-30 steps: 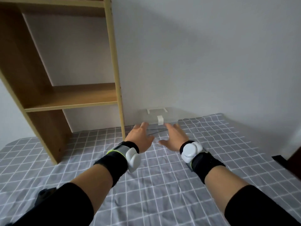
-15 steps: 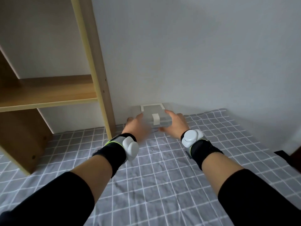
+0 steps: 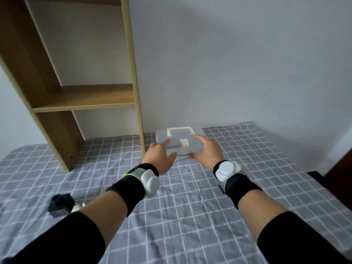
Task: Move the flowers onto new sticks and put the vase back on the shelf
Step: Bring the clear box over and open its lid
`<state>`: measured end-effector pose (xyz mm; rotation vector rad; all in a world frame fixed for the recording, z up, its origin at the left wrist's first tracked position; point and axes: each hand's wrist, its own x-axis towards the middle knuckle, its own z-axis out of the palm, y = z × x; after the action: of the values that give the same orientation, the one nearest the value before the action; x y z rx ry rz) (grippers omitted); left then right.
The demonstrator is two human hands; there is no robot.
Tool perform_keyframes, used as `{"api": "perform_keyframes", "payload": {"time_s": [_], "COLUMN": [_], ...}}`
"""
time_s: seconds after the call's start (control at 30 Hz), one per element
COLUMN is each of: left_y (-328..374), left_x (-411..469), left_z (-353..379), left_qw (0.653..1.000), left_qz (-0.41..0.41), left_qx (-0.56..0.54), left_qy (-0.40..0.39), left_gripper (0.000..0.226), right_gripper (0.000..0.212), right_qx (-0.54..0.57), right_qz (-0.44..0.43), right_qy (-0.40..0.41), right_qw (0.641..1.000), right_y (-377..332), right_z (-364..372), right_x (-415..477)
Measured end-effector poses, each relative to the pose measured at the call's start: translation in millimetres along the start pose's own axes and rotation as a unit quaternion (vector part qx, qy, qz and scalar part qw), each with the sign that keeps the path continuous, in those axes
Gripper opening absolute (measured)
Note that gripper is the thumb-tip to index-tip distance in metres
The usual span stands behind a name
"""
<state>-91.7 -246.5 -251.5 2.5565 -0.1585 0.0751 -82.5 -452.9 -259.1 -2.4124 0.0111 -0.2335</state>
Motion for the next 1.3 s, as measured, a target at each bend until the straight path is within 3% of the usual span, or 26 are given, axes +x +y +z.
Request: {"api": "perform_keyframes", "payload": {"time_s": [0.4, 0.73, 0.93, 1.07, 1.3], "left_y": [-26.6, -50.3, -55.5, -56.0, -54.2], "left_x": [-103.3, -133.2, -127.0, -121.1, -114.0], "left_z": [-22.0, -23.2, -23.3, -22.8, -20.8], "left_qw": [0.999, 0.999, 0.999, 0.997, 0.996], "left_qz": [-0.005, -0.006, -0.01, 0.003, 0.013], "left_qx": [0.009, 0.007, 0.038, 0.053, 0.053], "left_qy": [0.033, 0.048, 0.036, 0.049, 0.068], "left_gripper": [0.066, 0.064, 0.067, 0.063, 0.058], "right_gripper": [0.09, 0.085, 0.083, 0.081, 0.059], "right_qx": [0.012, -0.002, -0.196, -0.252, -0.279], "right_qz": [-0.004, 0.001, -0.082, -0.172, -0.195], "right_qy": [-0.012, -0.004, 0.035, -0.016, -0.02], "right_qw": [1.0, 1.0, 0.977, 0.952, 0.94], "right_y": [-37.6, -50.0, -59.2, -68.9, -71.0], "right_z": [18.5, 39.6, 36.8, 40.4, 49.9], "right_x": [-96.1, -124.6, -119.6, -111.3, -108.7]}}
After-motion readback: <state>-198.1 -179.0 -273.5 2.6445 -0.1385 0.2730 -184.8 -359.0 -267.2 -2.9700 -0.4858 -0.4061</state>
